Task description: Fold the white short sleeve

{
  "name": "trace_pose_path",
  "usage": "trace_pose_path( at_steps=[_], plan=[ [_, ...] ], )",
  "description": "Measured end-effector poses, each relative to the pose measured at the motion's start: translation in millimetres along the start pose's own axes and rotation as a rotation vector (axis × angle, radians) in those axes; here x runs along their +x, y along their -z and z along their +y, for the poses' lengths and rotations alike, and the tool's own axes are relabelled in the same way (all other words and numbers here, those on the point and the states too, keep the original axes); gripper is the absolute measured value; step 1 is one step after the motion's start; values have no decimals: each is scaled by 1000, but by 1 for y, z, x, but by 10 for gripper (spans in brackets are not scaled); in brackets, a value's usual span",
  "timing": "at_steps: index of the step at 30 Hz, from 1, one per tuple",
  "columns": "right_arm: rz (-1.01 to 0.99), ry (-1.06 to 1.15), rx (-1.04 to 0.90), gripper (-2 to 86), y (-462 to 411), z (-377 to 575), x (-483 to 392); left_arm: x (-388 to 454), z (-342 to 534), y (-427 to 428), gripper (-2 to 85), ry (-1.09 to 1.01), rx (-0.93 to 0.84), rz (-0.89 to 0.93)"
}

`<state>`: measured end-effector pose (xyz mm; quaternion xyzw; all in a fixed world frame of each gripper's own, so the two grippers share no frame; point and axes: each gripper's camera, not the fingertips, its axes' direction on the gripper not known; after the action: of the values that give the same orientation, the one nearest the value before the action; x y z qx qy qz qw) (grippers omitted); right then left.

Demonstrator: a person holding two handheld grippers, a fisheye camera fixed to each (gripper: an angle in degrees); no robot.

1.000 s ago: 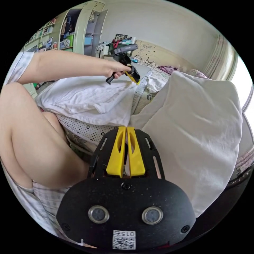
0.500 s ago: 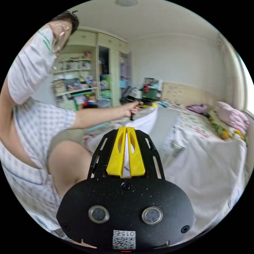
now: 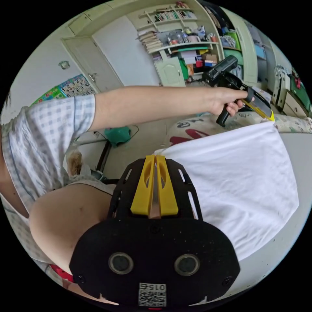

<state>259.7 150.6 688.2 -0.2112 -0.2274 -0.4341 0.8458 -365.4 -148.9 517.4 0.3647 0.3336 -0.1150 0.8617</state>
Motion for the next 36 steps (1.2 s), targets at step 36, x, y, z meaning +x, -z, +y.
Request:
trace_pose_path(
  at_steps=[36],
  plan=[
    [760,-319,-51,-5,-16,141,-79,96,319,159,5,58,239,-168]
  ],
)
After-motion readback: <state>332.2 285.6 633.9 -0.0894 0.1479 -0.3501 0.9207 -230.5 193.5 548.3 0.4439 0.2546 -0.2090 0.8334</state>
